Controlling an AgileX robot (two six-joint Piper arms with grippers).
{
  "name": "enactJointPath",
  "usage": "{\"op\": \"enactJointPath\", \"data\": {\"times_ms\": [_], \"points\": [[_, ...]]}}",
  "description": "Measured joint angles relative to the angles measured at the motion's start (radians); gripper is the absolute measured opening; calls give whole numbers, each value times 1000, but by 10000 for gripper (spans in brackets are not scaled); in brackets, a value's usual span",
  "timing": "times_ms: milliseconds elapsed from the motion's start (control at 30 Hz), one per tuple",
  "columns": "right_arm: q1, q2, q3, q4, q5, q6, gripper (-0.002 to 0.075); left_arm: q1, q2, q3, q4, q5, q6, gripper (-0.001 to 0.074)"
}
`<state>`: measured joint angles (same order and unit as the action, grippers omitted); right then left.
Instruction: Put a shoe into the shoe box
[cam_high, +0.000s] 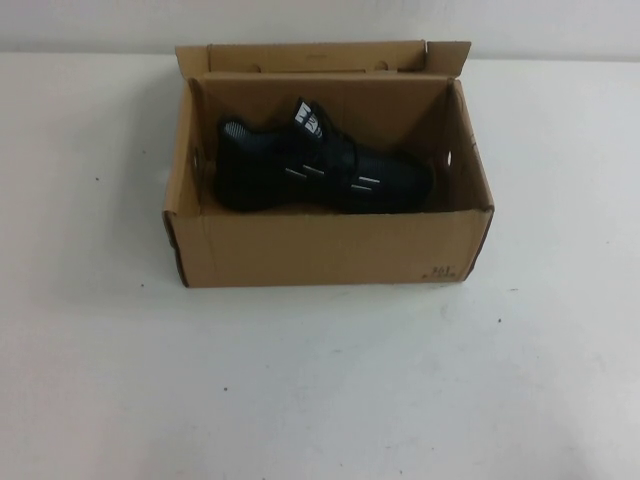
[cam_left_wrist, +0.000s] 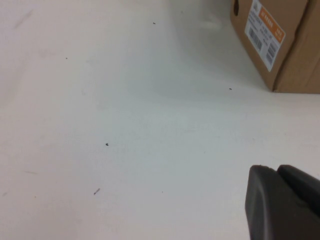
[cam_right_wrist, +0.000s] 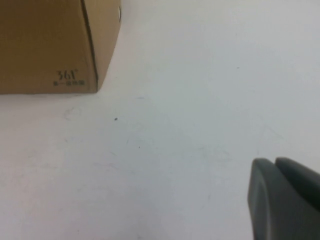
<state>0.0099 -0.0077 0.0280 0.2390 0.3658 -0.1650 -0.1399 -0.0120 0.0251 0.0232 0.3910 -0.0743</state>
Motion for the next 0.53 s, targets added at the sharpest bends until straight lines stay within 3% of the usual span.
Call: {"op": "enactJointPath", "data": {"times_ms": [533], "points": [[-2, 0, 0, 2, 6, 26, -17, 0, 0, 0, 0, 0, 0, -1]]}}
